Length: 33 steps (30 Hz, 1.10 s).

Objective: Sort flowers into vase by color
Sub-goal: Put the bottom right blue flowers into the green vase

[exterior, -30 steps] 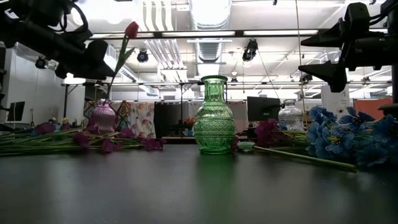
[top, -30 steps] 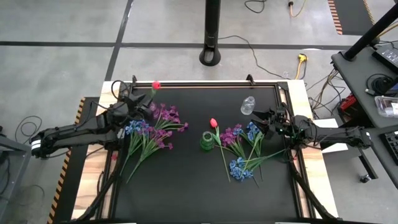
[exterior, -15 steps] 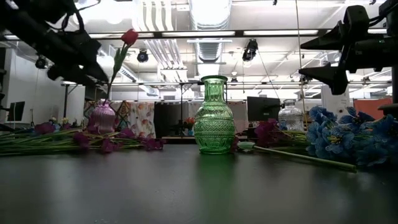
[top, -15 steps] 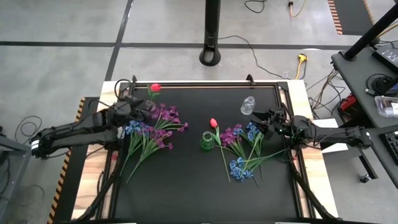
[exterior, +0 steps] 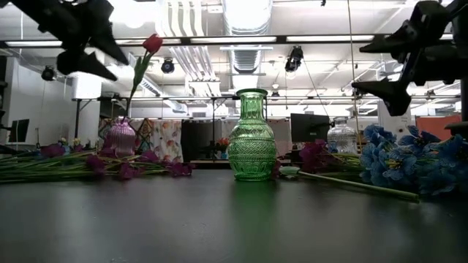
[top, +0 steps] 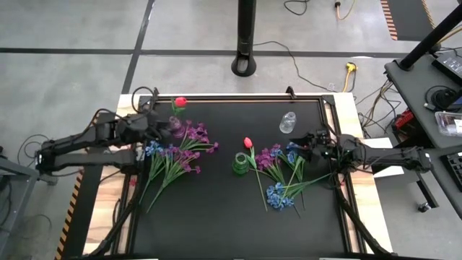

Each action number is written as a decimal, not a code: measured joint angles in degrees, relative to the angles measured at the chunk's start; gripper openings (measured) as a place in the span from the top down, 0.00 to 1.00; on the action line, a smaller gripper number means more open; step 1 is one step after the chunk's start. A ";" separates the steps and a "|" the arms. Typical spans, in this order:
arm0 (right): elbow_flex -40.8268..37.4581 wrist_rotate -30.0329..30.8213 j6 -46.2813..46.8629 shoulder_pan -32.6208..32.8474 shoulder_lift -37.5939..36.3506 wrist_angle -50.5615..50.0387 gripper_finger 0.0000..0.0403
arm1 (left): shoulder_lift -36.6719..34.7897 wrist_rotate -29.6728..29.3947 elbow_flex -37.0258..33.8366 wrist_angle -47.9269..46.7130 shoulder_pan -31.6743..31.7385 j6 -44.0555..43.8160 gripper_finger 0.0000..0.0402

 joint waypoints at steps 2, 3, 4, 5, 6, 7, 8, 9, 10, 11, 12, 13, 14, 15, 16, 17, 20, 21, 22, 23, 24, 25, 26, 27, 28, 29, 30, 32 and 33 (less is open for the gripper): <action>2.38 0.00 -0.01 0.22 1.26 -3.18 0.19 | 1.17 0.64 0.37 2.74 -3.51 -0.41 0.35; 3.94 0.00 -0.13 0.29 2.10 -5.13 0.19 | 1.77 0.63 0.76 3.43 -5.54 -0.61 0.35; 5.74 0.00 -0.38 0.30 3.12 -7.56 0.19 | 2.48 0.65 1.25 4.00 -7.56 -1.11 0.35; 7.71 0.00 -0.51 0.33 4.21 -10.34 0.19 | 3.26 0.49 1.83 4.06 -9.70 -1.70 0.35; 9.74 0.00 -0.54 0.33 5.56 -12.98 0.19 | 4.04 0.00 2.36 3.67 -11.87 -2.74 0.35; 11.73 0.09 -0.53 0.33 7.00 -16.08 0.19 | 4.84 -0.88 2.89 2.59 -13.95 -4.01 0.35; 13.74 0.29 -0.47 0.33 8.63 -19.27 0.19 | 5.61 -1.76 3.27 1.64 -16.08 -5.54 0.35; 15.67 0.33 -0.46 0.33 10.40 -22.54 0.19 | 6.40 -2.80 3.71 0.58 -18.38 -7.29 0.35; 17.56 0.40 -0.30 0.33 12.26 -25.49 0.19 | 7.16 -3.81 4.07 -0.41 -20.56 -9.11 0.35; 19.50 0.41 0.11 0.33 14.17 -28.58 0.19 | 8.01 -4.55 4.37 -1.64 -22.72 -11.19 0.35; 21.26 0.41 0.71 0.33 16.11 -31.53 0.19 | 8.94 -5.33 4.64 -2.87 -24.85 -13.18 0.35; 22.97 0.25 1.37 0.37 17.97 -34.33 0.19 | 9.98 -5.78 4.88 -3.97 -26.92 -15.26 0.35; 24.59 -0.22 1.77 0.60 19.98 -36.80 0.19 | 10.95 -6.12 5.00 -4.66 -28.83 -17.10 0.35; 26.17 -1.07 1.98 0.97 21.92 -38.85 0.19 | 11.95 -6.43 5.04 -4.95 -30.68 -18.40 0.35; 27.61 -2.52 2.07 1.53 23.85 -40.58 0.19 | 13.03 -6.59 5.09 -4.96 -32.37 -19.35 0.35; 29.04 -4.32 2.09 2.29 25.75 -42.17 0.19 | 14.13 -6.81 5.16 -4.93 -33.96 -20.14 0.35; 33.03 -8.66 1.97 5.98 31.04 -45.91 0.19 | 17.98 -7.30 5.60 -4.98 -37.92 -22.08 0.35; 34.27 -8.93 1.72 7.81 32.78 -47.62 0.20 | 19.23 -7.42 5.84 -4.93 -38.91 -22.50 0.35; 35.58 -9.00 1.44 9.83 34.40 -49.40 0.20 | 20.41 -7.44 6.19 -4.98 -39.68 -22.82 0.35; 36.94 -9.01 1.19 11.82 35.84 -50.80 0.20 | 21.58 -7.50 6.58 -4.94 -40.25 -22.95 0.35; 38.19 -9.01 1.04 13.78 37.44 -51.90 0.20 | 22.83 -7.54 6.98 -4.87 -40.79 -22.95 0.35; 39.26 -8.99 1.00 15.73 39.10 -53.14 0.20 | 24.11 -7.56 7.45 -4.98 -41.19 -22.95 0.35; 39.98 -8.99 0.94 17.85 40.64 -54.17 0.20 | 25.32 -7.59 8.01 -4.97 -41.42 -22.92 0.35; 40.71 -8.97 0.69 19.83 42.13 -54.85 0.20 | 26.50 -7.60 8.62 -4.91 -41.64 -22.69 0.35; 41.46 -8.97 0.37 21.89 43.42 -54.90 0.20 | 27.66 -7.71 9.28 -4.90 -41.78 -22.27 0.35; 42.12 -8.98 -0.16 23.86 44.53 -54.71 0.20 | 28.76 -7.87 9.92 -4.85 -41.82 -21.50 0.35; 42.57 -8.97 -0.72 25.64 45.57 -54.62 0.20 | 29.90 -7.90 10.58 -4.78 -41.82 -20.49 0.35; 42.81 -8.74 -1.13 28.91 47.59 -54.88 0.20 | 32.11 -7.96 12.02 -4.67 -41.82 -18.49 0.35; 42.81 -8.70 -0.91 30.20 48.62 -55.15 0.20 | 33.13 -7.96 12.86 -4.68 -41.82 -17.44 0.35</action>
